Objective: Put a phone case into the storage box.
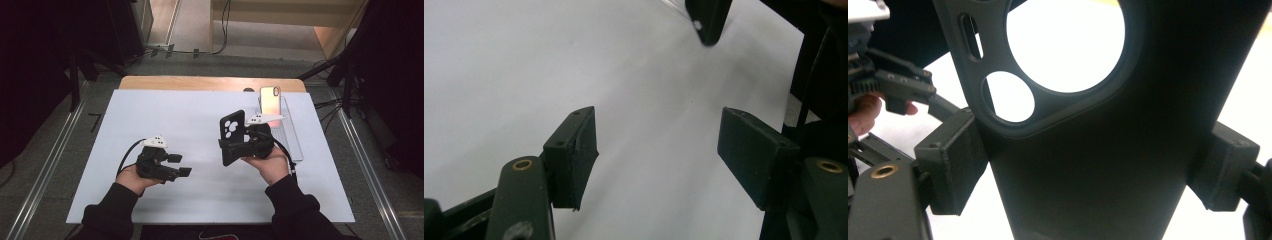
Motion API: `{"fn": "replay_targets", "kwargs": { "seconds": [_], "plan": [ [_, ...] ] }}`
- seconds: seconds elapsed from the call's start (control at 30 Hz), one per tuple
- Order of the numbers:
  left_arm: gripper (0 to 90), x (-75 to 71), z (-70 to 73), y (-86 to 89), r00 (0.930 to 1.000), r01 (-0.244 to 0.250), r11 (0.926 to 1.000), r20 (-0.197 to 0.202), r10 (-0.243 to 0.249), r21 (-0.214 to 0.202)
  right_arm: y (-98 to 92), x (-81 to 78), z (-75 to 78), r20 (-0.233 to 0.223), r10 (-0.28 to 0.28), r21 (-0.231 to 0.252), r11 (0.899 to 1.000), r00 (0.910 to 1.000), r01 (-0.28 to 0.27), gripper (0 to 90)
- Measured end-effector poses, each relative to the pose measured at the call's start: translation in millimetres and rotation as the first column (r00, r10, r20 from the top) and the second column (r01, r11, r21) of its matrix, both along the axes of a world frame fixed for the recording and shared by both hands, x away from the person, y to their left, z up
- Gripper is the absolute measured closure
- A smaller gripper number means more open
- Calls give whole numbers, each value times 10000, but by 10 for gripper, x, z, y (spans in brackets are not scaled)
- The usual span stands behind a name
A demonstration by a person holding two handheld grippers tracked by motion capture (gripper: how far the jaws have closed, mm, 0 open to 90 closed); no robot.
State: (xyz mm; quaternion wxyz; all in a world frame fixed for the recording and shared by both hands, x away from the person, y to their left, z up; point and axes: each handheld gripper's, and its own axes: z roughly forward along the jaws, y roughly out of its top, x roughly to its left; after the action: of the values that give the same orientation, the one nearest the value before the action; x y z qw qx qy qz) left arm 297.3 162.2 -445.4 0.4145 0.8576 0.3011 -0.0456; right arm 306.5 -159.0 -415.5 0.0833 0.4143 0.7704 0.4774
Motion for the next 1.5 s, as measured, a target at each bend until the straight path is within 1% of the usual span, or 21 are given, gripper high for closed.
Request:
{"fn": "replay_targets", "kwargs": {
  "seconds": [0.1,0.13,0.23,0.3,0.37,0.43,0.53,0.7,0.83,0.9,0.97,1.1,1.2,1.3,1.4,1.5],
  "plan": [
    [323,-33,-26,41,10000,-37,10000,-63,37,-42,-45,1,52,26,-117,10,9999,9999,117,130],
    [323,-42,-34,54,10000,-28,10000,-28,29,34,-64,2,71,53,-145,-6,9999,9999,145,130],
    [323,-73,-58,85,10000,-53,10000,-17,53,55,-131,8,137,124,-301,-26,9995,9995,302,130],
    [323,-90,-79,110,9999,-151,9999,-60,151,28,-185,17,177,136,-391,6,9992,9991,391,130],
    [323,-98,-94,129,9996,-268,9996,-18,268,40,-238,26,211,121,-491,81,9988,9987,490,130],
    [323,-105,-107,141,9994,-318,9995,-106,319,25,-286,33,234,100,-583,115,9982,9982,582,130],
    [323,-117,-118,153,9993,-360,9993,-91,360,32,-354,58,263,114,-708,68,9975,9974,708,130],
    [323,-130,-123,173,9988,-484,9988,-62,484,26,-508,105,322,125,-1064,181,9942,9942,1062,130],
    [323,-137,-132,189,9982,-573,9983,-149,574,79,-639,144,368,211,-1461,246,9890,9890,1456,130],
    [323,-144,-137,195,9979,-630,9980,-158,630,45,-701,164,384,263,-1660,346,9857,9858,1650,130],
    [323,-150,-143,206,9977,-641,9979,-219,643,105,-756,184,400,295,-1891,418,9813,9815,1878,130],
    [323,-169,-147,232,9972,-712,9974,-211,714,115,-845,232,408,414,-2266,344,9737,9731,2253,130],
    [323,-180,-144,258,9962,-852,9963,-200,853,61,-909,265,402,502,-2640,200,9645,9632,2634,130],
    [323,-190,-145,279,9957,-899,9959,-202,900,86,-972,291,397,611,-2938,224,9558,9539,2930,130],
    [323,-201,-143,290,9951,-969,9953,-215,970,72,-1035,314,385,781,-3295,168,9441,9409,3293,130],
    [323,-205,-140,306,9947,-1001,9949,-212,1003,80,-1093,341,355,821,-3595,133,9330,9295,3597,130]
  ]
}}
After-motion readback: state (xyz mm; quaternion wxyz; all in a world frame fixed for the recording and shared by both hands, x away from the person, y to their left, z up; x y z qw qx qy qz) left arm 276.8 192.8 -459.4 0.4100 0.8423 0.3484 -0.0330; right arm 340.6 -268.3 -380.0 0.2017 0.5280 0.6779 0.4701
